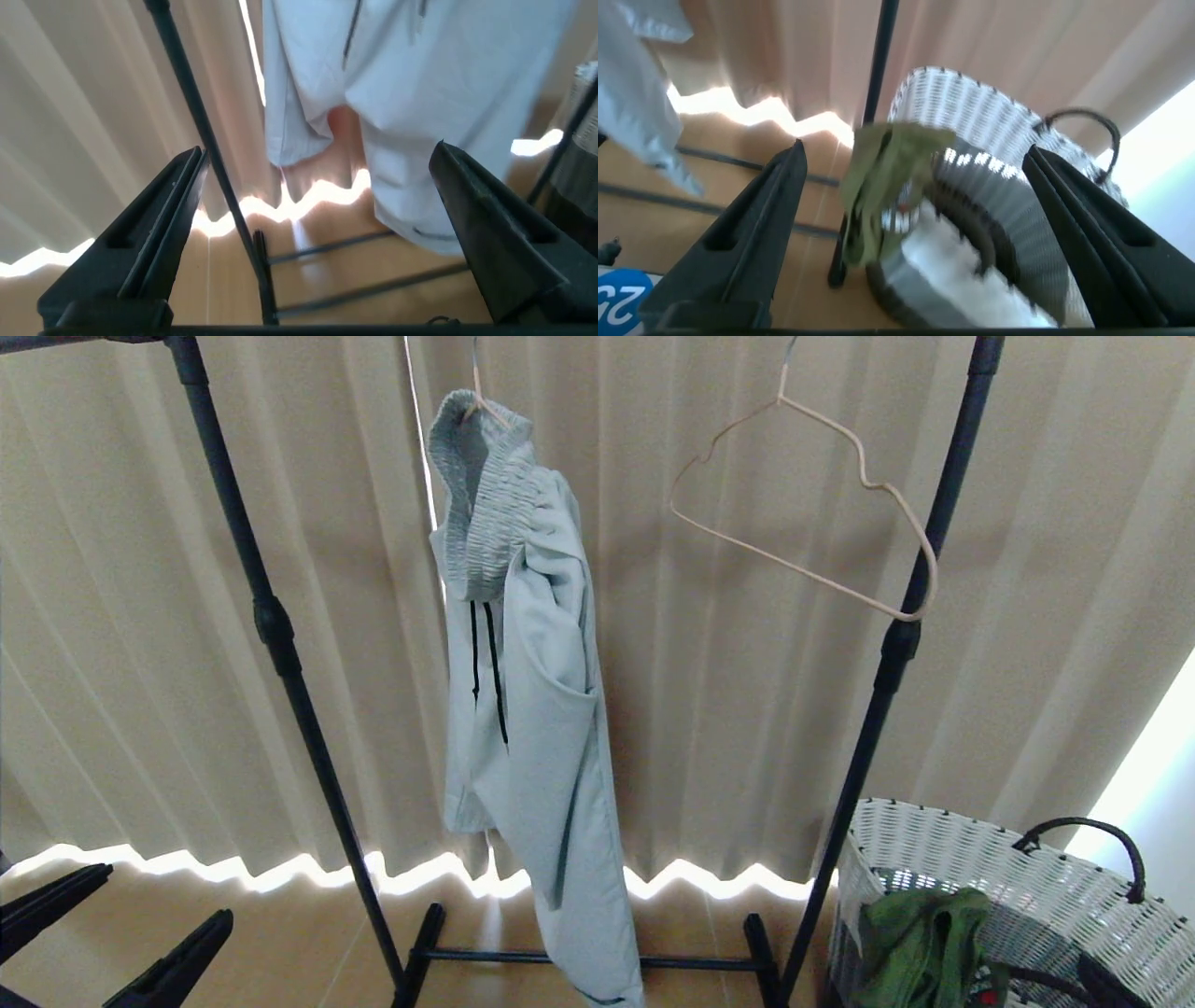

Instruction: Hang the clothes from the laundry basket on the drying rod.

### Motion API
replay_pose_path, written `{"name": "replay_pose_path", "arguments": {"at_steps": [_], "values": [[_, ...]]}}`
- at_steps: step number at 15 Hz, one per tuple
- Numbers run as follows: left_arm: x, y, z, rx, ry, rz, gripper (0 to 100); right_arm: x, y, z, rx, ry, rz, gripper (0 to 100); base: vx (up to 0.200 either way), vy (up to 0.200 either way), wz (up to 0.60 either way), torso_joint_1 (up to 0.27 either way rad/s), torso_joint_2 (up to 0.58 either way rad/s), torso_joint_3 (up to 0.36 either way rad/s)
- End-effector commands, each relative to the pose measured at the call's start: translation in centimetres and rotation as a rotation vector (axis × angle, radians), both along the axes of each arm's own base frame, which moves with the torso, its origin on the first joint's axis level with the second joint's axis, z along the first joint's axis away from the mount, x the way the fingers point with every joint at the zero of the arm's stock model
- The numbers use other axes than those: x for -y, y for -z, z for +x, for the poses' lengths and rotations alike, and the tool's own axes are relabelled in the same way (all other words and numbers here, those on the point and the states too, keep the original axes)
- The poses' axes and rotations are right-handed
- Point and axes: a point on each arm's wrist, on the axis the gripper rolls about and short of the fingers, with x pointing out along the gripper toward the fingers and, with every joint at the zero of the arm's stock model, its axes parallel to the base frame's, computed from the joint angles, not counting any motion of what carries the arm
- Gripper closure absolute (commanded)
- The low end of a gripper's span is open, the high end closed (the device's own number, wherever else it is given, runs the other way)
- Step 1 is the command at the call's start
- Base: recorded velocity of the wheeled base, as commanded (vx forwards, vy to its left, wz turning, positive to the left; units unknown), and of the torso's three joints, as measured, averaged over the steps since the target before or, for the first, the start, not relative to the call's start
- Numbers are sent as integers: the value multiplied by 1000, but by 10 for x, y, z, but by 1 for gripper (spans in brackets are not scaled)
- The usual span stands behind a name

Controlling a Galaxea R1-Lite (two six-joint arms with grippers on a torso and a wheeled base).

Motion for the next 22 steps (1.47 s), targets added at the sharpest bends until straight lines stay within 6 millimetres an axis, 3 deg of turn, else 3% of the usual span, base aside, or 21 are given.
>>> {"name": "replay_pose_path", "arguments": {"at_steps": [1, 8, 10, 13, 18, 22], "values": [[0, 1, -1, 2, 1, 2, 0, 0, -2, 1, 4, 1, 0, 0, 200, 0, 0, 2, 7, 7], [3, 2, -1, -3, 41, 13, 0, 0, -9, 1, -70, -19, -59, 0, 0, 0, 0, 0, 0, 0], [5, 2, -2, 2, 67, 14, 0, -1, -16, 12, -165, -19, -78, 0, 0, 0, 0, 0, 0, 0], [6, 2, -2, 0, 84, 12, 0, -3, -10, 41, -333, -36, -140, 0, 0, 0, 0, 0, 0, 0], [6, 1, -3, 12, 84, 12, 0, -1, 20, 81, -630, -80, -362, 0, 0, 0, 0, 0, 0, 0], [6, 1, -3, 13, 82, 9, 0, 2, 35, 99, -746, -69, -388, 0, 0, 0, 0, 0, 0, 0]]}}
